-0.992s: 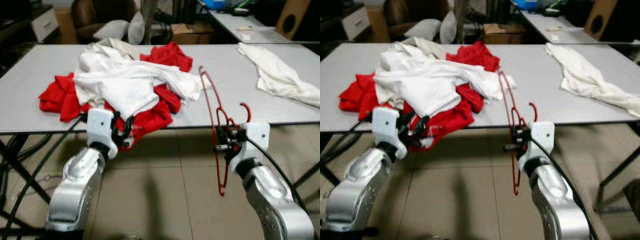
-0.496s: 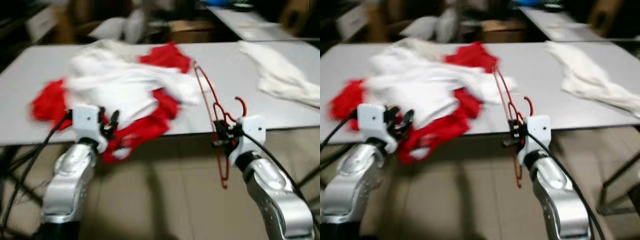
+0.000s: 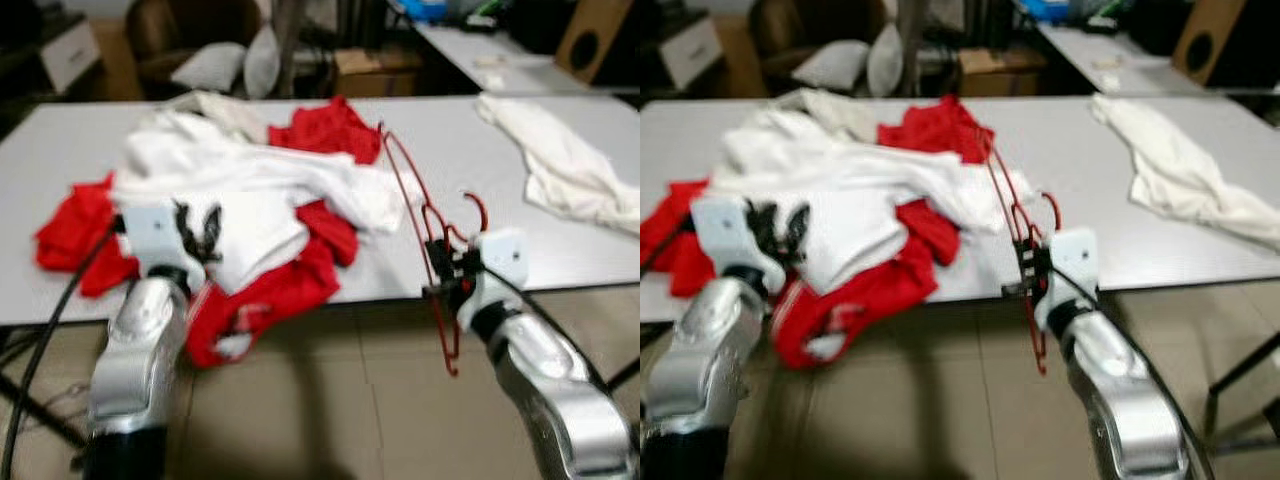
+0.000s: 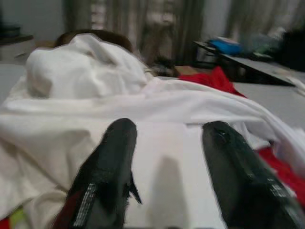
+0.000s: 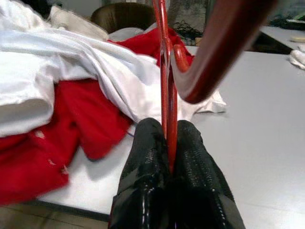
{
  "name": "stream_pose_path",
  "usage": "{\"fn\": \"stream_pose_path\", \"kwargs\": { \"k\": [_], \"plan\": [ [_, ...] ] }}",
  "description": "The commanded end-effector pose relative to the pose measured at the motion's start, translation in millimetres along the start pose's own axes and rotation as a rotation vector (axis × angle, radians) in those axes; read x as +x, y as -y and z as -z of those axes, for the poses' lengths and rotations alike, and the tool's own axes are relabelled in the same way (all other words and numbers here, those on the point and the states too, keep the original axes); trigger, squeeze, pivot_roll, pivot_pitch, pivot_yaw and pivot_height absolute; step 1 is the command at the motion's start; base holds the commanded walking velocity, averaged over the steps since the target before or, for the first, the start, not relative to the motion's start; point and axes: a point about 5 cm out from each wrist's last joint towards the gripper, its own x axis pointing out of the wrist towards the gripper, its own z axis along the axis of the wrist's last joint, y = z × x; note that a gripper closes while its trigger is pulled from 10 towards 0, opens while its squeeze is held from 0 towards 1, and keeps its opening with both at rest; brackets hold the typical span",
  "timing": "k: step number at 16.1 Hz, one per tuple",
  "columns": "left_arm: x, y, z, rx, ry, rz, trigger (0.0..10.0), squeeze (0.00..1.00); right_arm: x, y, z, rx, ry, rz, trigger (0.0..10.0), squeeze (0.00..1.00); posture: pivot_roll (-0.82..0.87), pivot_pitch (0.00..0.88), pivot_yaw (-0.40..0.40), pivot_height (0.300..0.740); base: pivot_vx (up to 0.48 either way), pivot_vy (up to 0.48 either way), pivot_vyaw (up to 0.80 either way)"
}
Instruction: Hang hanger
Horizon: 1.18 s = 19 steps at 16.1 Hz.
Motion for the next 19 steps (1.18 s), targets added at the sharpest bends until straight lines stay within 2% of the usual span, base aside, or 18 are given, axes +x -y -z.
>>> {"fn": "stream_pose_path", "kwargs": {
  "k": [1, 2, 4, 5, 6, 7, 8, 9, 11, 12, 13, 14, 16, 18, 19],
  "plan": [
    [0.2, -24.3, -2, -0.016, 0.01, -0.141, 10.0, 1.0, -1.6, -10.9, -5, -0.027, 0.02, -0.102, 10.0, 0.0, 0.01, 0.0, 0.006, 0.74, 0.0, 0.0, 0.0],
    [1.6, -30.0, -1, -0.013, -0.003, -0.162, 10.0, 1.0, -2.3, -12.1, -5, -0.029, 0.019, -0.125, 10.0, 0.0, 0.01, 0.0, 0.006, 0.74, 0.0, 0.0, 0.0],
    [16.1, -46.4, 2, -0.057, -0.031, -0.23, 10.0, 1.0, 0.6, -8.6, -10, -0.023, 0.036, -0.12, 10.0, 0.0, 0.01, 0.0, 0.012, 0.74, 0.0, 0.0, 0.0],
    [19.5, -48.5, 2, -0.074, -0.032, -0.236, 10.0, 1.0, 1.2, -9.1, -11, -0.026, 0.041, -0.127, 10.0, 0.0, 0.01, 0.0, 0.012, 0.74, 0.0, 0.0, 0.0],
    [26.8, -52.3, 3, -0.055, -0.04, -0.231, 10.0, 1.0, 1.4, -10.7, -12, -0.035, 0.049, -0.15, 10.0, 0.0, 0.01, 0.0, 0.017, 0.74, 0.0, 0.0, 0.0],
    [31.1, -53.0, 5, -0.081, -0.059, -0.219, 10.0, 1.0, 1.4, -11.0, -12, -0.036, 0.05, -0.155, 10.0, 0.0, 0.01, 0.0, 0.018, 0.74, 0.0, 0.0, 0.0],
    [46.5, -51.4, 11, -0.155, -0.1, -0.161, 10.0, 1.0, 2.1, -11.4, -12, -0.039, 0.051, -0.161, 10.0, 0.0, 0.01, 0.0, 0.023, 0.74, 0.0, 0.0, 0.0],
    [52.3, -50.0, 12, -0.187, -0.111, -0.139, 10.0, 1.0, 2.3, -11.4, -12, -0.04, 0.051, -0.162, 10.0, 0.0, 0.01, 0.0, 0.023, 0.74, 0.0, 0.0, 0.0],
    [63.3, -46.6, 15, -0.265, -0.137, -0.102, 10.0, 0.64, 2.7, -11.4, -12, -0.039, 0.052, -0.159, 10.0, 0.0, 0.0, 0.0, 0.031, 0.74, 0.0, 0.0, 0.0],
    [72.2, -46.9, 16, -0.29, -0.157, -0.118, 10.0, 0.0, 2.2, -11.3, -13, -0.04, 0.055, -0.155, 10.0, 0.0, 0.0, 0.0, 0.034, 0.74, 0.0, 0.0, 0.0],
    [74.4, -46.9, 16, -0.301, -0.162, -0.125, 10.0, 0.0, 2.0, -11.2, -13, -0.04, 0.055, -0.153, 10.0, 0.0, 0.0, 0.0, 0.034, 0.74, 0.0, 0.0, 0.0],
    [81.6, -40.5, 18, -0.353, -0.172, -0.101, 10.0, 0.0, 1.6, -10.7, -13, -0.039, 0.059, -0.146, 10.0, 0.0, 0.0, 0.0, 0.041, 0.74, 0.0, 0.0, 0.0],
    [89.0, -30.0, 21, -0.401, -0.19, -0.084, 10.0, 0.0, 0.9, -10.9, -13, -0.039, 0.059, -0.142, 10.0, 0.0, -0.01, 0.0, 0.047, 0.74, 0.0, 0.0, 0.0],
    [90.8, -22.3, 27, -0.446, -0.222, -0.093, 10.0, 0.0, 0.5, -11.8, -13, -0.039, 0.059, -0.144, 10.0, 0.0, -0.01, 0.0, 0.048, 0.74, 0.0, 0.0, 0.0],
    [91.8, -17.9, 29, -0.5, -0.224, -0.088, 10.0, 0.0, 0.5, -12.2, -13, -0.04, 0.059, -0.145, 10.0, 0.0, -0.02, 0.0, 0.056, 0.74, 0.0, 0.0, 0.0]
  ]
}}
